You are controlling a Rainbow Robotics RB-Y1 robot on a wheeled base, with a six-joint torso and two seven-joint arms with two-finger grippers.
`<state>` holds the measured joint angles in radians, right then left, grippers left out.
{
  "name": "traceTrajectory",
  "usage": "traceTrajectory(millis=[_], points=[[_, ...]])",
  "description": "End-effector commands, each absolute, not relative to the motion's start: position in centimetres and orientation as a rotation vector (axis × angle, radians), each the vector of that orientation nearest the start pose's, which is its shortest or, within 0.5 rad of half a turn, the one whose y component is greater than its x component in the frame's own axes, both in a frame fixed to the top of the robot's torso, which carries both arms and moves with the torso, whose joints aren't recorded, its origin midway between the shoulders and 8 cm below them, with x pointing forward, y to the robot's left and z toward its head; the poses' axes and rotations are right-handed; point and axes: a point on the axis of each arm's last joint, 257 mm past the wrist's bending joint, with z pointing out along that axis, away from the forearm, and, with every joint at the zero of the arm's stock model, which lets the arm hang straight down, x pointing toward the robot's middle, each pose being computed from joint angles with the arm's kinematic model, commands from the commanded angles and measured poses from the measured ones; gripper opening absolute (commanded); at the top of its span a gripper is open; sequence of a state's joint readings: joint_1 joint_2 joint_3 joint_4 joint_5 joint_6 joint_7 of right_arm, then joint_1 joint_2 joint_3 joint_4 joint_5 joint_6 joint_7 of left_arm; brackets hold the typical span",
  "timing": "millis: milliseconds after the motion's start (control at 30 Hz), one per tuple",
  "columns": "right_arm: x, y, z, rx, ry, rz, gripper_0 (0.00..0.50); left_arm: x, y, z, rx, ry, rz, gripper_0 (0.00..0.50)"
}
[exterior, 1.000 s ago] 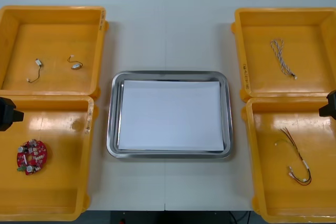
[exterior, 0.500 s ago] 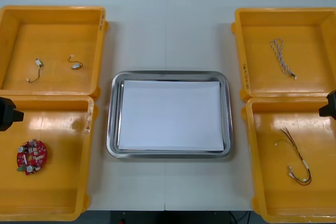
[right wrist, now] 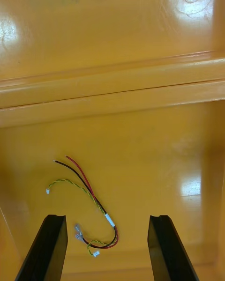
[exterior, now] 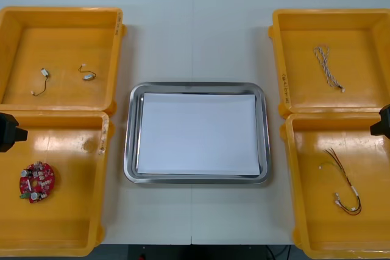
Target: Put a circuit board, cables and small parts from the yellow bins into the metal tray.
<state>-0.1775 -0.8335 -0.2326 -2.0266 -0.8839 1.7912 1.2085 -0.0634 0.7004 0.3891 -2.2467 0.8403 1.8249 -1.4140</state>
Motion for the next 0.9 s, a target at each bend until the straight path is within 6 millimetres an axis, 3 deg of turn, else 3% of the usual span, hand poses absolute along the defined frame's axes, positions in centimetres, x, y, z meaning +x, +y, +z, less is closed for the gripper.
traceTrajectory(millis=[33, 900], points=[[39.43, -38.37, -17.89, 0.074, 2.691, 0.044, 0.500, 37.68, 37.71, -15.63, 0.221, 2.569, 0.074, 0.500], [39.43, -38.37, -17.89, 0.074, 2.691, 0.044, 0.500, 37.68, 37.71, -15.63, 0.221, 2.569, 0.074, 0.500]])
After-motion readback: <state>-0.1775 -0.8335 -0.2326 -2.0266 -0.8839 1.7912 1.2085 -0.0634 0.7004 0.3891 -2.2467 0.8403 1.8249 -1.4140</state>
